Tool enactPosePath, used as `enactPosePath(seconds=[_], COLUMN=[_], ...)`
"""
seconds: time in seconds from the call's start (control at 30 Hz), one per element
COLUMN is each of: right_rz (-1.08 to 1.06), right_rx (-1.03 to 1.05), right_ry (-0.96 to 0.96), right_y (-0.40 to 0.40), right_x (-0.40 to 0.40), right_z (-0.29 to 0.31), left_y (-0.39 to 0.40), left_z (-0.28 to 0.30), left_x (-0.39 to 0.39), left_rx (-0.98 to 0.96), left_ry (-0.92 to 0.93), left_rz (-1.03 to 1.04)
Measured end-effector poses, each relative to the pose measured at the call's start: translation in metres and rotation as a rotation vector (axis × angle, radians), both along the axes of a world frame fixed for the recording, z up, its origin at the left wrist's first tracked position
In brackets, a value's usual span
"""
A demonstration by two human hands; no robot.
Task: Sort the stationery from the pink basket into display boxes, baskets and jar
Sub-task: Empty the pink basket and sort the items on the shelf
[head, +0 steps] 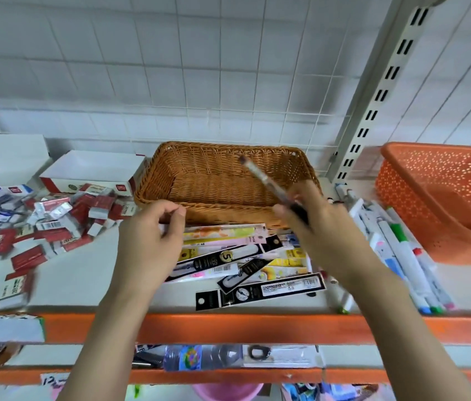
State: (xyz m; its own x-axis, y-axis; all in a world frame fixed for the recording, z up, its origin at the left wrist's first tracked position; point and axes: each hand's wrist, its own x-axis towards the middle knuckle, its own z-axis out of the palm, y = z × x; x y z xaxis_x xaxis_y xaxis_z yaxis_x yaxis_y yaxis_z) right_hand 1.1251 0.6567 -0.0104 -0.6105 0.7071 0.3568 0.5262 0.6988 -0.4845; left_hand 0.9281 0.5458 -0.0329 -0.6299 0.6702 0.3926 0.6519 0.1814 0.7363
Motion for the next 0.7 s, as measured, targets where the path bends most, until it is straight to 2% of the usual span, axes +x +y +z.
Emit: enactPosePath(seconds=[0.17,0.3,0.43,0.53,0.6,0.7], right_rz=[-0.247,-0.442,-0.446,-0.464,-0.487,-0.454], right_rx=[-0.091,-0.185,-0.263,-0.094,0.017,-0.057], right_ry=[0.027,-0.159,-0.275,-0.198,-0.078,0.049], right_y=[0.031,0.055,0.058,0.047,0.032,0.000], right_x=[0.047,0.066,0.061,0.051,0.042,0.020], right_z=[0.000,-0.002,-0.004,-0.007,-0.007,-0.007], left_y=[0.024,0.034,0.037,0.034,0.031,0.024], left_z=[0.008,0.013,0.014,0.011,0.010,0.010], left_x=[0.030,0.049,0.055,0.050,0.043,0.027], left_rx=[0.016,-0.013,-0.044,-0.055,-0.055,-0.045], left_ry=[0.077,0.086,0.088,0.120,0.130,0.139], left_rz=[-0.150,-0.229,-0.272,-0.275,-0.269,-0.244])
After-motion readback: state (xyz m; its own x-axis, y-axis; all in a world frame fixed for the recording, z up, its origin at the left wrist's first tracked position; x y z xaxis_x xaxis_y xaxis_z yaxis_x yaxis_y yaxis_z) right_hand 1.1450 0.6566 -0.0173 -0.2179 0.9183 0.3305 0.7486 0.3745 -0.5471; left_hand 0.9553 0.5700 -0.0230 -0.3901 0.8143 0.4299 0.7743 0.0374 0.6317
